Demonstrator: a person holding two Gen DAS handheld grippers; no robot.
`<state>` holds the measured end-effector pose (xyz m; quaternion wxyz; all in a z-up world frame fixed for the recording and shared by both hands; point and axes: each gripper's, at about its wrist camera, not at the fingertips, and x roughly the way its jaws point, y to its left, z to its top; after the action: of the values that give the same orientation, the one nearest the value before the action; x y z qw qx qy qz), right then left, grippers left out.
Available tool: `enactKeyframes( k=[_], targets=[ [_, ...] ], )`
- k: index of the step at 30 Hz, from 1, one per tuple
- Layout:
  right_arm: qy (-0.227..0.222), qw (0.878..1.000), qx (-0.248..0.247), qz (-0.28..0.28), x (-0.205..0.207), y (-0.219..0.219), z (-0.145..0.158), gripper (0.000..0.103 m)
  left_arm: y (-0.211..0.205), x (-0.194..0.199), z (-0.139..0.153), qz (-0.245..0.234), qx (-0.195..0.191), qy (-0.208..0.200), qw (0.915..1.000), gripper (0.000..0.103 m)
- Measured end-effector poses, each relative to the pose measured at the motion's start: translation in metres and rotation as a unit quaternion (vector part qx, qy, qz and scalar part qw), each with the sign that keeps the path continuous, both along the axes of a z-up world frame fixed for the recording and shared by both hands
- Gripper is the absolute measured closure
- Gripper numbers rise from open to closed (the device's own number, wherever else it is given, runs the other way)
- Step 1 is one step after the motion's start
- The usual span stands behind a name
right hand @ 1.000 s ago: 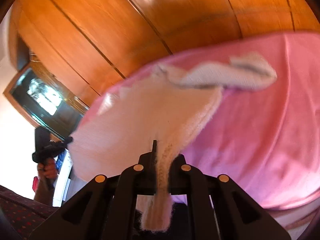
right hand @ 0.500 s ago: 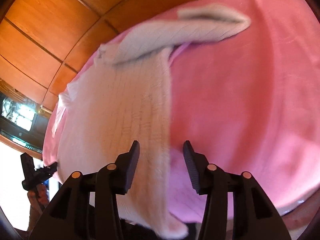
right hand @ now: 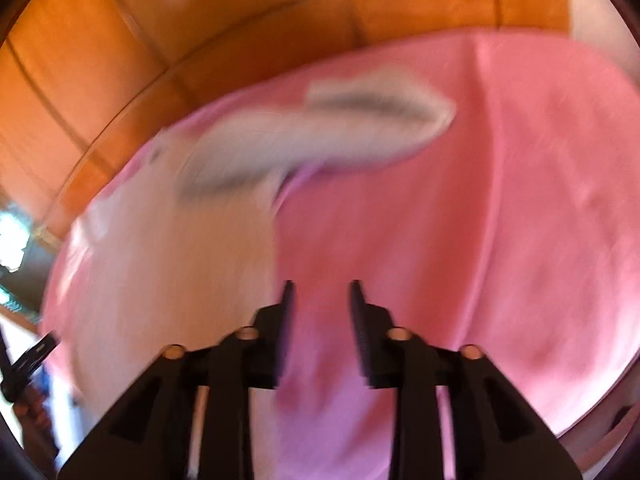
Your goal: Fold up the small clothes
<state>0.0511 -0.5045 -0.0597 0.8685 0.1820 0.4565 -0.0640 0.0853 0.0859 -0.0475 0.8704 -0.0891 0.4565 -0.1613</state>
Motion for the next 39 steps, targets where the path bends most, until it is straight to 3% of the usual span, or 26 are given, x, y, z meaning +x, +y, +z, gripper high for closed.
enactKeyframes(
  k=[4,6,9,13,15,16,17,19,21,25,30,36,39],
  targets=[
    [-0.02,0.996,-0.088,0.0,0.051,-0.011,0.02,0.067,-0.045,0.012,-0.008,-0.036,0.006,0.012,0.9993,0.055],
    [-0.021,0.989,-0.143,0.016,0.083,-0.008,0.024,0.06,-0.065,0.016,-0.011,-0.052,0.009,0.017,0.9984,0.055],
    [0.001,0.978,-0.204,0.05,0.125,-0.009,0.014,0.049,-0.089,0.022,-0.019,-0.077,0.004,0.027,0.9967,0.055],
    [0.048,0.962,-0.258,0.075,0.174,-0.011,-0.014,0.048,-0.11,0.031,-0.03,-0.097,0.004,0.049,0.994,0.055],
    [0.064,0.962,-0.254,0.082,0.189,-0.019,-0.025,0.052,-0.118,0.038,-0.034,-0.102,0.004,0.06,0.9929,0.055],
    [0.076,0.962,-0.245,0.089,0.197,-0.023,-0.031,0.066,-0.123,0.042,-0.035,-0.104,0.004,0.061,0.9927,0.055],
    [0.088,0.959,-0.252,0.094,0.205,-0.027,-0.034,0.096,-0.126,0.044,-0.036,-0.107,0.005,0.062,0.9923,0.055],
    [0.077,0.957,-0.27,0.075,0.208,-0.043,-0.022,0.097,-0.134,0.049,-0.034,-0.117,0.005,0.059,0.9914,0.055],
    [0.058,0.962,-0.263,0.035,0.206,-0.069,-0.003,0.097,-0.143,0.053,-0.034,-0.125,0.009,0.053,0.9907,0.055],
    [0.018,0.973,-0.208,-0.101,0.186,-0.165,0.042,0.097,-0.164,0.063,-0.038,-0.141,0.008,0.056,0.9884,0.055],
    [-0.006,0.962,-0.158,-0.223,0.152,-0.257,0.069,0.097,-0.207,0.085,-0.037,-0.19,0.025,0.044,0.9804,0.055],
    [-0.016,0.953,-0.107,-0.283,0.129,-0.31,0.065,0.097,-0.27,0.133,-0.044,-0.222,0.037,0.043,0.9734,0.055],
    [-0.013,0.953,-0.076,-0.293,0.127,-0.318,0.054,0.097,-0.296,0.165,-0.059,-0.203,0.065,0.053,0.9755,0.055]
  ],
)
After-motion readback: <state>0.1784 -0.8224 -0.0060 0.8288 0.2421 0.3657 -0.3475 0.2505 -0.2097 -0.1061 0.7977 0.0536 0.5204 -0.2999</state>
